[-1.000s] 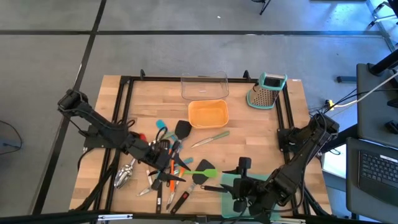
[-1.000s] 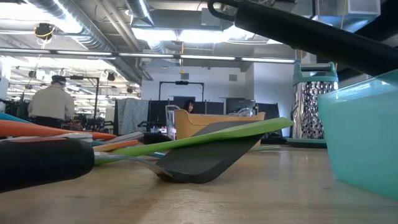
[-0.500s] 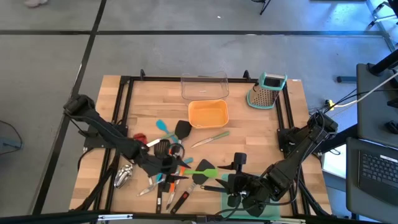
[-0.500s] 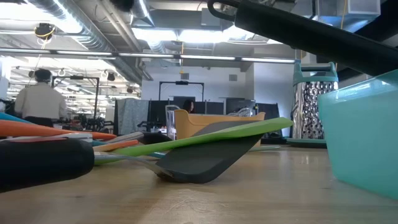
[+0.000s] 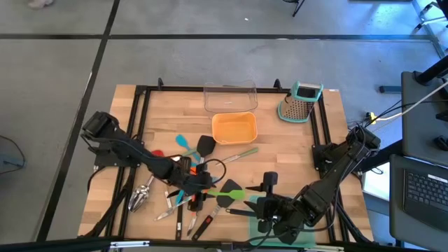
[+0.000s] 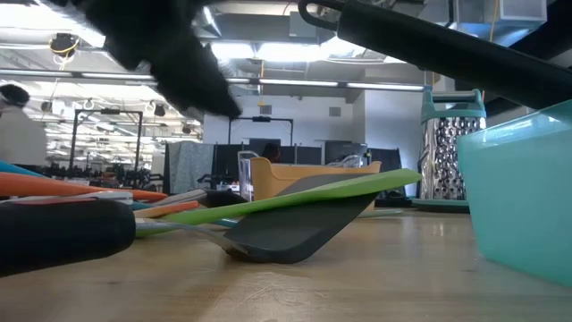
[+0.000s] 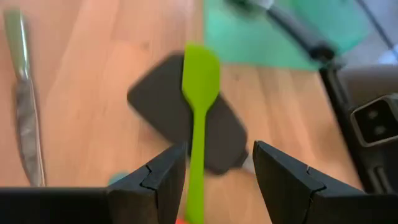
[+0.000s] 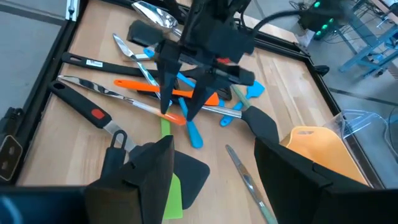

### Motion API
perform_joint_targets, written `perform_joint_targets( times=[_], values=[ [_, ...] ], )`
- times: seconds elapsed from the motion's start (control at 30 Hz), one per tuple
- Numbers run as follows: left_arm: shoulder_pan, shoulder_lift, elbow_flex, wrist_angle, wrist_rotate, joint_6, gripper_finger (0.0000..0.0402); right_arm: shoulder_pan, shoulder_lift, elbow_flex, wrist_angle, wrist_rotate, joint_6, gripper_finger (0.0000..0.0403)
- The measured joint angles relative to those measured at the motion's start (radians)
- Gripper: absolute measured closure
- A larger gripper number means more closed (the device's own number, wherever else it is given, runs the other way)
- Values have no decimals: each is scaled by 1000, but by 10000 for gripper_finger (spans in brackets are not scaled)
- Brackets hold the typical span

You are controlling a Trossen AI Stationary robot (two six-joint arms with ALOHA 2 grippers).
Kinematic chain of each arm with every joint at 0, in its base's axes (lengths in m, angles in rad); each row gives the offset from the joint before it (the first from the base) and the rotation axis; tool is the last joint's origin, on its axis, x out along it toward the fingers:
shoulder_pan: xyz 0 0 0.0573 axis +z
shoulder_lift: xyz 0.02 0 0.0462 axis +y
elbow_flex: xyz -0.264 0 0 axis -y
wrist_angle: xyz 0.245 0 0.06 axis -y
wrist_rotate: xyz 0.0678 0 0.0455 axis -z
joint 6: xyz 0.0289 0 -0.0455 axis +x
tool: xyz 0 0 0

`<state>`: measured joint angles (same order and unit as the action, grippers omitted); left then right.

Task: Pick & Place Kitchen Items
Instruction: Put the green silicone spatula into the green bin

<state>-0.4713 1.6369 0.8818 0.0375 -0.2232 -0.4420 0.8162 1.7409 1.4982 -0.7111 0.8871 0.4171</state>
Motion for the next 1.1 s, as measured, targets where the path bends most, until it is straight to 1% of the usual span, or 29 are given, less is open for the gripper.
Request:
perform_joint_targets(
  times=[0.13,0.27,0.63,1.0,1.1],
  values=[
    [9,29,0,-24,21,-44,222,0,0,0,-9,0,0,179],
    [9,56,0,-19,32,-45,222,1,0,0,-12,-24,0,179],
    [29,131,0,-3,17,-35,222,3,0,0,-18,-34,0,179],
    [72,193,1,23,133,-42,222,3,0,0,-44,-34,1,179],
    [75,195,1,26,136,-42,226,3,0,0,-45,-34,1,179]
  ],
)
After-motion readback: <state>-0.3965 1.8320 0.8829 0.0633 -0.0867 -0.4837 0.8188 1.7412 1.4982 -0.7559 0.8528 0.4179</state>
